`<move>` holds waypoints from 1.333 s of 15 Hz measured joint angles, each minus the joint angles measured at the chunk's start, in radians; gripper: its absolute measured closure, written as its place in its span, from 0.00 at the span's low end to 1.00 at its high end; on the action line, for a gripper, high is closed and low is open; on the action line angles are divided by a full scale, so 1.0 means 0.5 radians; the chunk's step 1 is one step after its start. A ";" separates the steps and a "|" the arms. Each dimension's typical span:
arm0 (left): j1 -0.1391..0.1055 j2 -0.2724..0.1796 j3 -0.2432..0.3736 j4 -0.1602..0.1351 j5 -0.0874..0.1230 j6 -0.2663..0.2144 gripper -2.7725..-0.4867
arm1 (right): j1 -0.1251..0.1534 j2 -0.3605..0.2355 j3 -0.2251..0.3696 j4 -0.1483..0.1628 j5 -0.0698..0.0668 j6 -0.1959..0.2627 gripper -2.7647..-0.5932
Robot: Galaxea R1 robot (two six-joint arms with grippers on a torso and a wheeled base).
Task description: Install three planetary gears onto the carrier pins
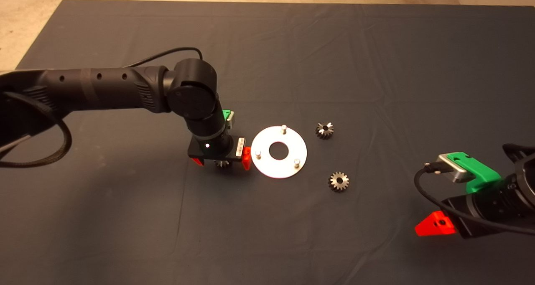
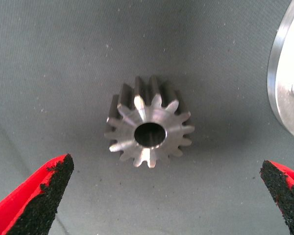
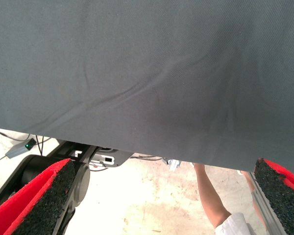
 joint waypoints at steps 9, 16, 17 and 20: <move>0.023 -0.001 -0.155 0.005 -0.002 0.146 0.04 | 0.000 0.000 0.000 0.000 0.000 -0.001 0.01; 0.043 0.010 -0.157 0.004 -0.011 0.151 0.17 | 0.000 0.000 0.000 0.000 0.001 -0.001 0.01; 0.043 0.010 -0.157 0.004 -0.011 0.151 0.17 | 0.000 0.000 0.000 0.000 0.001 0.000 0.01; 0.043 0.027 -0.161 0.004 -0.011 0.184 0.24 | 0.000 0.000 0.000 0.000 0.001 0.000 0.01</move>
